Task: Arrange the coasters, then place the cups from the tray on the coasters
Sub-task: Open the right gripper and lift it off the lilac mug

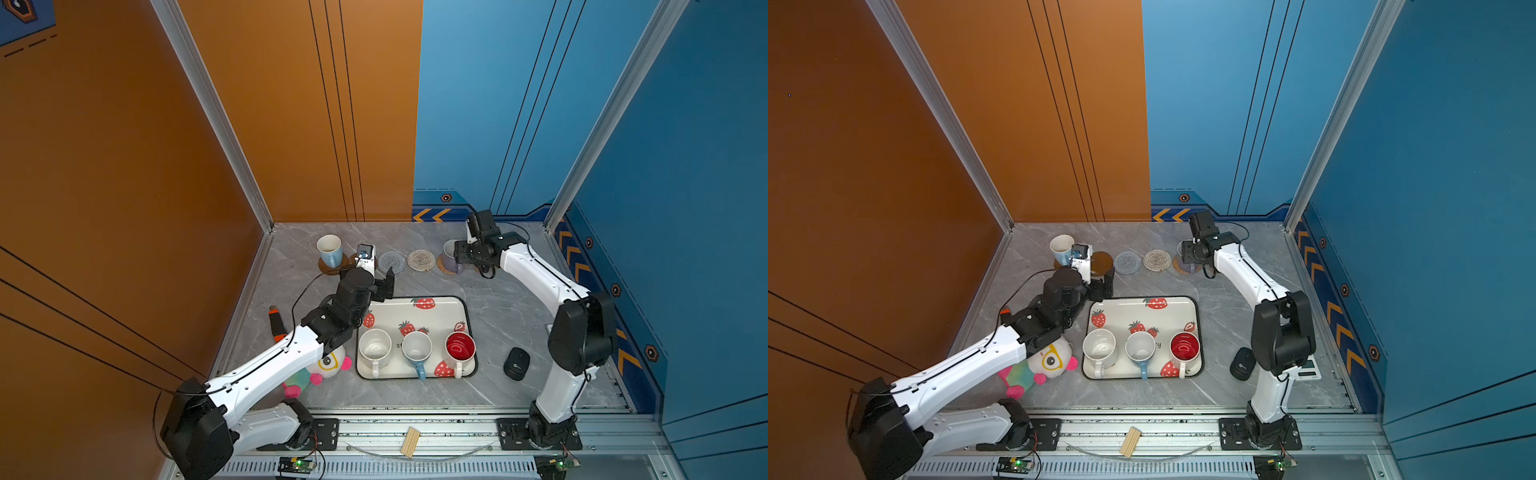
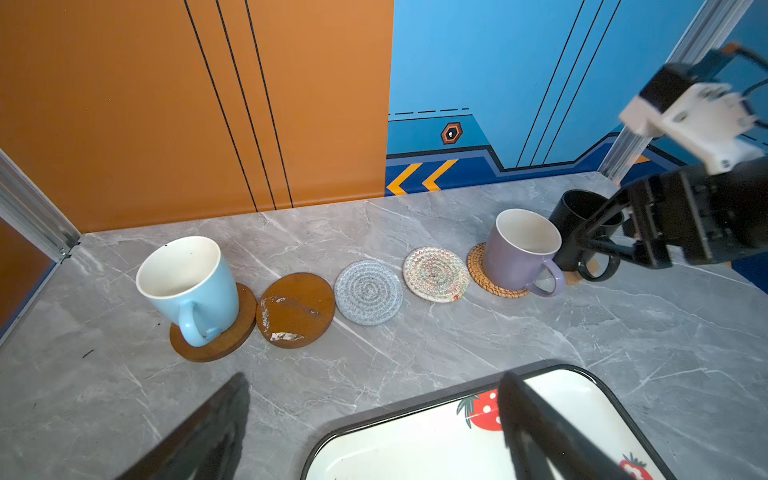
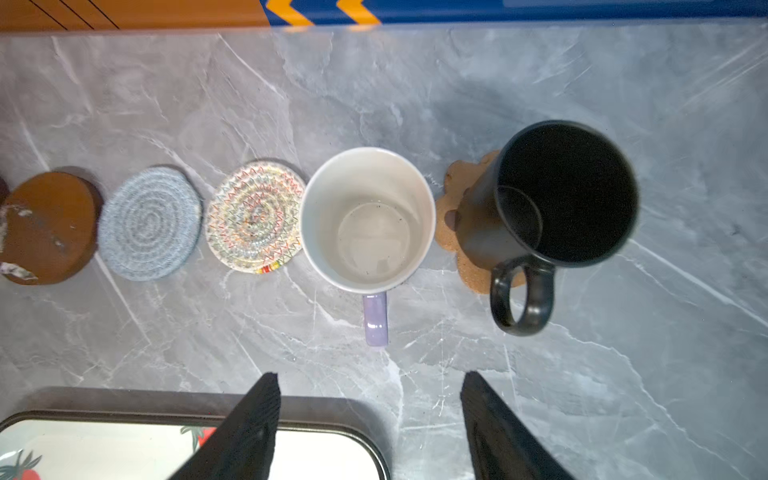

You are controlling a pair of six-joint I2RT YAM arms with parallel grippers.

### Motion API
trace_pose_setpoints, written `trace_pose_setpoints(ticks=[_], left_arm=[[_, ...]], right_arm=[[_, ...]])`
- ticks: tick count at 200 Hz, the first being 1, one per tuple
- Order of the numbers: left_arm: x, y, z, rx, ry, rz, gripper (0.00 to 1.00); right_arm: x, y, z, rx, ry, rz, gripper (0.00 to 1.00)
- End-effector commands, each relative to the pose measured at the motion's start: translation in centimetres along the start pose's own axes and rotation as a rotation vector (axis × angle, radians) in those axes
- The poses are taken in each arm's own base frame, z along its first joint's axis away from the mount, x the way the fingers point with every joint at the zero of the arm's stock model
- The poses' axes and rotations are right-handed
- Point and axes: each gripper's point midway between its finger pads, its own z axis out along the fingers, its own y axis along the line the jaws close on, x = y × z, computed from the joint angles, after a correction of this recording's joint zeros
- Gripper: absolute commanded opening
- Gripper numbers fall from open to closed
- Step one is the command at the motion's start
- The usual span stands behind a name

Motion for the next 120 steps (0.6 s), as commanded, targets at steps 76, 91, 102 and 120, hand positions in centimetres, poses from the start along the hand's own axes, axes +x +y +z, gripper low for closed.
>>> trace_pose_setpoints(ticks=[76, 91, 102, 120], left_arm=[[-0.5, -0.8, -0.6, 0.011, 0.105, 0.003, 0.93], [-0.2, -1.1, -0.8, 0.017, 0.144, 0.022, 0.93], [-0.9, -1.5, -1.1, 0.033, 0.148, 0.025, 0.93], [-1.1, -2.0, -1.7, 0.069, 0.172, 0.031, 0.93]], right_arm=[[1.1, 5.8, -10.8, -0.178, -0.329, 0.141, 0.75], [1.6, 6.5, -11.4, -0.224, -0.356, 0.170, 0.75], [1.9, 7.0, -11.6, -0.256, -0.368, 0.180, 0.75], [2.4, 7.3, -11.7, -0.275, -0.365, 0.172, 0.75]])
